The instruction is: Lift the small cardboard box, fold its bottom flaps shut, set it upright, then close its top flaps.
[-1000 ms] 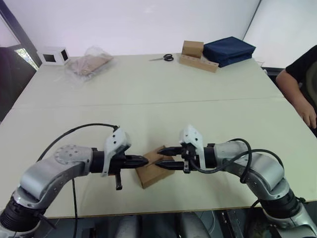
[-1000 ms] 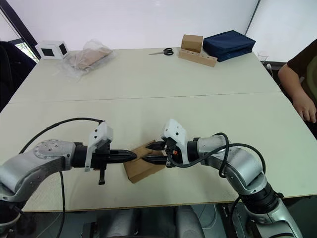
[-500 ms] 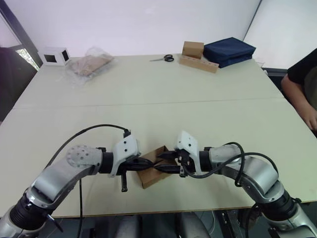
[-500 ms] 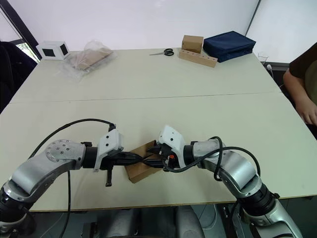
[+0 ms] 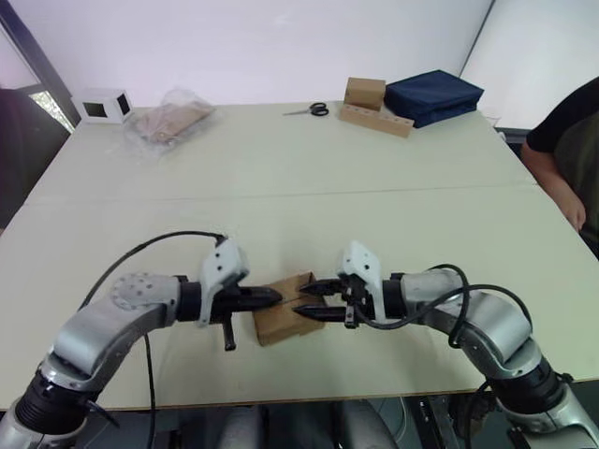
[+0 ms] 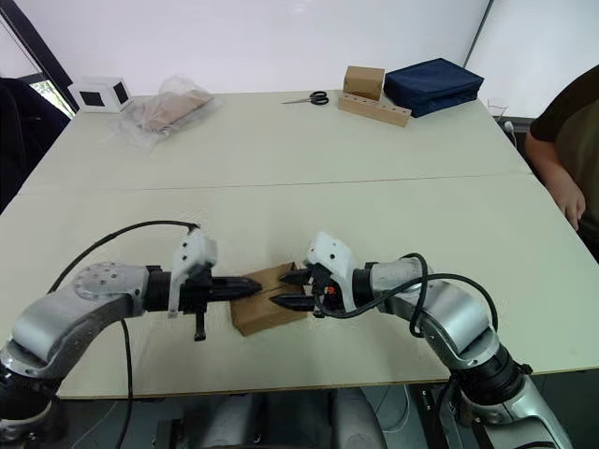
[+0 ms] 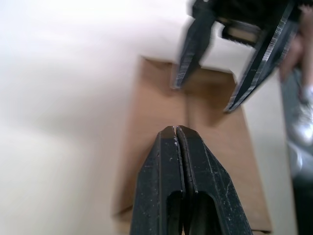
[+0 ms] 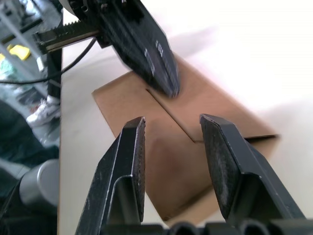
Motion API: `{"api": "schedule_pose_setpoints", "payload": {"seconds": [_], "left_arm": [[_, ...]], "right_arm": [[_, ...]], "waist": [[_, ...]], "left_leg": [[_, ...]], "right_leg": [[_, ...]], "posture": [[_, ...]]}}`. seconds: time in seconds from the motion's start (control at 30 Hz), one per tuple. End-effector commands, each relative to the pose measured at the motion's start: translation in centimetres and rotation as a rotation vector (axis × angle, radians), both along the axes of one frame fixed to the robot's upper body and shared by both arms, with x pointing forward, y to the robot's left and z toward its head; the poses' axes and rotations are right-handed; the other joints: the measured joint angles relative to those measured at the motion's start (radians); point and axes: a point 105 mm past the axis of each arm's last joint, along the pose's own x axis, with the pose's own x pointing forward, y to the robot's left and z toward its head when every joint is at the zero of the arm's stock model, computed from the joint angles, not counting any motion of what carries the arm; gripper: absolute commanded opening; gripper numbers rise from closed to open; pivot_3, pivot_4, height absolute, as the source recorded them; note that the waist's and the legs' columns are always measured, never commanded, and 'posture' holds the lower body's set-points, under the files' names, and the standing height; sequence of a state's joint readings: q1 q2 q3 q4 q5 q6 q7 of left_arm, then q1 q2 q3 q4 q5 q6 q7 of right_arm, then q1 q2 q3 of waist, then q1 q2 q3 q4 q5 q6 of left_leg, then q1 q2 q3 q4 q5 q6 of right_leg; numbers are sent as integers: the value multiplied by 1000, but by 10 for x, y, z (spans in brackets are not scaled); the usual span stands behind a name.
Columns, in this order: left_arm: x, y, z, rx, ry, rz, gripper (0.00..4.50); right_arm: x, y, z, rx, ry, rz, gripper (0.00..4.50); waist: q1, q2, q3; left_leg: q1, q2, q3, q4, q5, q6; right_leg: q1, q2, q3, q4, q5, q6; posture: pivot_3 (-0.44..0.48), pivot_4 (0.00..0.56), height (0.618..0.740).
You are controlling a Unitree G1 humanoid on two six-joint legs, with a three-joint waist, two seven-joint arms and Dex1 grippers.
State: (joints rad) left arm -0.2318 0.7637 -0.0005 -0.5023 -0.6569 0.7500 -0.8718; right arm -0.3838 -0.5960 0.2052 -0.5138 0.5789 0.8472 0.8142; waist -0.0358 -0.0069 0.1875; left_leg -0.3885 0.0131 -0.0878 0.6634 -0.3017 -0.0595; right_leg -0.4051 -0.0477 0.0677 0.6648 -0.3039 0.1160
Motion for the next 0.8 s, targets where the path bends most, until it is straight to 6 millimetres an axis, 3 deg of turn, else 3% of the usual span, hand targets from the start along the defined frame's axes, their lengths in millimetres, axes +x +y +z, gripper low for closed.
{"api": "schedule_pose_setpoints", "payload": {"seconds": [0.03,0.17,0.3,0.47,0.57,0.63,0.77,0.8], "left_arm": [[0,3,22,-86,-26,12,0],[4,9,41,-164,-42,44,0],[13,32,45,-156,-94,157,0],[11,58,32,-115,-95,294,0],[-1,69,17,-114,-20,348,0],[-13,75,6,-115,52,367,0],[-32,89,-15,-49,128,399,0],[-37,92,-18,-35,142,400,0]], "right_arm": [[0,-1,17,76,-23,11,1792],[-1,-5,24,122,-5,3,1792],[-1,-20,43,226,25,-51,1792],[-7,-46,36,195,74,-130,1792],[-13,-60,26,152,102,-176,1792],[-18,-68,21,128,121,-207,1406],[-24,-81,11,94,149,-257,21],[-25,-84,9,83,157,-266,21]], "waist": [[0,0,0],[0,0,0],[-3,0,0],[-1,0,0],[0,0,0],[0,0,0],[0,0,0],[0,0,0]], "left_leg": [[0,0,0,0,0,0],[0,0,0,0,0,0],[0,0,0,0,0,0],[0,0,0,0,0,0],[-1,0,0,0,0,0],[0,0,0,0,0,0],[0,0,1,-1,0,0],[0,0,1,0,0,0]], "right_leg": [[0,0,0,0,0,0],[0,0,0,0,0,0],[0,0,0,0,0,0],[-1,0,0,0,0,0],[0,0,0,0,0,0],[0,0,0,0,0,0],[0,0,0,0,0,0],[0,0,0,0,0,0]], "posture": [[0,150,740],[0,150,740],[0,150,740],[0,150,740],[0,150,740],[0,150,740],[0,150,740],[0,150,740]]}}
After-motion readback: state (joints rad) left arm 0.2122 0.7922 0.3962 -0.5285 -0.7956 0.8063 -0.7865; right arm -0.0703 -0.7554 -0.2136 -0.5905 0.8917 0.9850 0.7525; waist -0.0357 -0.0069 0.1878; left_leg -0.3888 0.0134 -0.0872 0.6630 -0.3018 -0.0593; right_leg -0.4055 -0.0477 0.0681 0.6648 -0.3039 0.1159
